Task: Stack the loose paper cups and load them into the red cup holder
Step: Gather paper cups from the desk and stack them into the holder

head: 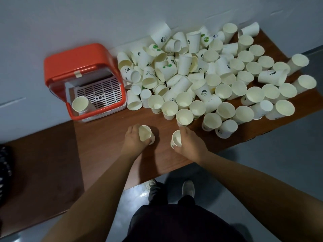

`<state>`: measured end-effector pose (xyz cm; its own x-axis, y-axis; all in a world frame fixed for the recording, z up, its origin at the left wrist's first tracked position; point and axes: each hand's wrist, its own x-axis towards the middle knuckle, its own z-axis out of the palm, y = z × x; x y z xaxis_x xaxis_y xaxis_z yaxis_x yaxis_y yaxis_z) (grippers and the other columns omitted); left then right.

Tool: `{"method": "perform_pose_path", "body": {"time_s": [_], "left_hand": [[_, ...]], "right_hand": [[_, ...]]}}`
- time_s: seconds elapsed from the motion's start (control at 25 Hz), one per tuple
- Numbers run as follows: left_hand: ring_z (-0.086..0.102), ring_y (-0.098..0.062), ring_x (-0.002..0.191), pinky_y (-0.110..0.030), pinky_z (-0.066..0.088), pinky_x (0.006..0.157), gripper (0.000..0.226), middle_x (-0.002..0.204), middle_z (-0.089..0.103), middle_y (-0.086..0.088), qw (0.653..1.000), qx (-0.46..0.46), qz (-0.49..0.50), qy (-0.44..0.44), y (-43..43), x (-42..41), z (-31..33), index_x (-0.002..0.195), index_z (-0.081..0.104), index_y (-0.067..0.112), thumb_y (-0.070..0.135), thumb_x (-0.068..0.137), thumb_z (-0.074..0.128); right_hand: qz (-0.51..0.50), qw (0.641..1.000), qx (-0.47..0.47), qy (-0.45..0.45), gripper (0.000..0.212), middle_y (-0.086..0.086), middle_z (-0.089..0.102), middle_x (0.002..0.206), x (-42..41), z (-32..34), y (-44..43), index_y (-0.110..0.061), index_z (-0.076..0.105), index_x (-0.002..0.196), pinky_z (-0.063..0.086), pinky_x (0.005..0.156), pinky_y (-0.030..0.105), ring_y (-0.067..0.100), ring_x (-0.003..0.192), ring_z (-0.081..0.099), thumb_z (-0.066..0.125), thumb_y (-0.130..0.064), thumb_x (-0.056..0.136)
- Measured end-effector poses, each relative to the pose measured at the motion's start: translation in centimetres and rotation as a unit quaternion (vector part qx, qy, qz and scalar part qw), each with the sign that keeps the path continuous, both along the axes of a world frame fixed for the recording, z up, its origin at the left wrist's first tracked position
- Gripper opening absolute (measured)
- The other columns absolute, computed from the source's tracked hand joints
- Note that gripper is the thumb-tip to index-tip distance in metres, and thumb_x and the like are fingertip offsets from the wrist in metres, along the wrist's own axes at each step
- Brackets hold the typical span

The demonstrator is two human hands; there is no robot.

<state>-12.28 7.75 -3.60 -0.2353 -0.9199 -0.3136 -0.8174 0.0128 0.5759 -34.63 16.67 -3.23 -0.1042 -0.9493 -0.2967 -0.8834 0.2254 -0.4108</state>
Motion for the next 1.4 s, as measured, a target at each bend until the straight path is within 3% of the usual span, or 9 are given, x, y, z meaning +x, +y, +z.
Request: {"method": "perform_pose_path", "body": {"time_s": [0.08, 0.2, 0.32, 0.56, 0.68, 0.84, 1.0, 1.2, 1.4], "left_hand": [[0.044, -0.025, 0.125, -0.039, 0.041, 0.102, 0.072, 0.133, 0.047, -0.005, 1.0, -0.009, 0.021, 0.013, -1.0, 1.5, 1.0, 0.139, 0.045, 0.016, 0.032, 0.077, 0.079], [0.044, -0.026, 0.128, -0.038, 0.038, 0.105, 0.073, 0.136, 0.047, -0.008, 0.997, -0.045, 0.06, 0.026, -3.5, 5.2, 3.2, 0.139, 0.047, 0.015, 0.029, 0.075, 0.081], [0.046, -0.027, 0.126, -0.041, 0.042, 0.102, 0.07, 0.137, 0.048, -0.007, 0.991, -0.083, 0.107, 0.021, -6.4, 9.8, 5.0, 0.134, 0.049, 0.017, 0.033, 0.074, 0.081], [0.05, -0.025, 0.12, -0.033, 0.041, 0.098, 0.072, 0.133, 0.047, -0.01, 0.974, -0.115, 0.194, 0.017, -13.3, 17.7, 6.9, 0.136, 0.048, 0.014, 0.034, 0.075, 0.082], [0.049, -0.023, 0.118, -0.026, 0.037, 0.094, 0.07, 0.132, 0.048, -0.01, 0.973, -0.121, 0.192, 0.031, -16.5, 18.8, 6.6, 0.135, 0.05, 0.011, 0.034, 0.077, 0.081], [0.049, -0.022, 0.118, -0.033, 0.042, 0.097, 0.068, 0.128, 0.051, -0.009, 0.975, -0.127, 0.171, 0.058, -19.3, 19.1, 5.5, 0.135, 0.051, 0.012, 0.043, 0.079, 0.077], [0.048, -0.023, 0.119, -0.032, 0.04, 0.096, 0.069, 0.13, 0.051, -0.009, 0.983, -0.107, 0.139, 0.048, -20.3, 19.7, 3.6, 0.132, 0.05, 0.011, 0.036, 0.075, 0.081], [0.053, -0.031, 0.119, -0.038, 0.04, 0.1, 0.07, 0.13, 0.057, -0.013, 0.992, -0.086, 0.085, 0.026, -20.2, 21.1, 0.8, 0.131, 0.054, 0.008, 0.026, 0.072, 0.086], [0.058, -0.019, 0.113, -0.044, 0.054, 0.092, 0.083, 0.125, 0.059, -0.001, 0.991, -0.042, 0.097, 0.086, -21.1, 22.0, -0.4, 0.132, 0.049, 0.022, 0.047, 0.063, 0.088]], "right_hand": [[0.014, 0.998, -0.036, -0.058, 0.072, 0.007, 0.054, 0.121, 1.7, 2.3, -2.4, -0.013, 0.041, 0.128, 0.047, 0.078, 0.034, 0.026, 0.108, 0.056, 0.076, -0.045, 0.075], [0.027, 0.995, -0.048, -0.088, 0.078, 0.009, 0.048, 0.127, 5.0, 6.1, -7.8, -0.013, 0.038, 0.135, 0.048, 0.092, 0.04, 0.027, 0.113, 0.053, 0.076, -0.045, 0.075], [0.047, 0.991, -0.068, -0.101, 0.078, 0.011, 0.044, 0.131, 8.6, 8.4, -13.3, -0.015, 0.036, 0.139, 0.047, 0.094, 0.042, 0.03, 0.114, 0.053, 0.074, -0.044, 0.078], [0.092, 0.977, -0.109, -0.161, 0.079, 0.009, 0.039, 0.146, 16.8, 9.2, -22.6, -0.022, 0.034, 0.145, 0.039, 0.1, 0.034, 0.026, 0.129, 0.045, 0.074, -0.04, 0.079], [0.081, 0.97, -0.131, -0.185, 0.072, 0.012, 0.039, 0.14, 19.2, 9.0, -25.2, -0.031, 0.037, 0.142, 0.036, 0.091, 0.026, 0.025, 0.12, 0.049, 0.073, -0.036, 0.08], [0.044, 0.965, -0.14, -0.218, 0.068, 0.009, 0.041, 0.134, 21.0, 7.8, -26.5, -0.034, 0.039, 0.14, 0.035, 0.096, 0.024, 0.02, 0.121, 0.046, 0.071, -0.029, 0.08], [0.007, 0.965, -0.149, -0.218, 0.068, 0.008, 0.042, 0.132, 21.0, 6.4, -27.0, -0.032, 0.04, 0.139, 0.036, 0.1, 0.026, 0.018, 0.121, 0.045, 0.072, -0.029, 0.079], [0.049, 0.956, -0.146, -0.248, 0.068, -0.004, 0.041, 0.132, 22.0, 5.2, -27.5, -0.028, 0.04, 0.141, 0.032, 0.095, 0.011, 0.003, 0.117, 0.041, 0.071, -0.024, 0.081], [0.04, 0.963, -0.122, -0.238, 0.071, 0.003, 0.053, 0.129, 24.8, 3.5, -28.6, -0.014, 0.044, 0.136, 0.046, 0.093, 0.031, 0.017, 0.115, 0.052, 0.077, -0.029, 0.076]]}}
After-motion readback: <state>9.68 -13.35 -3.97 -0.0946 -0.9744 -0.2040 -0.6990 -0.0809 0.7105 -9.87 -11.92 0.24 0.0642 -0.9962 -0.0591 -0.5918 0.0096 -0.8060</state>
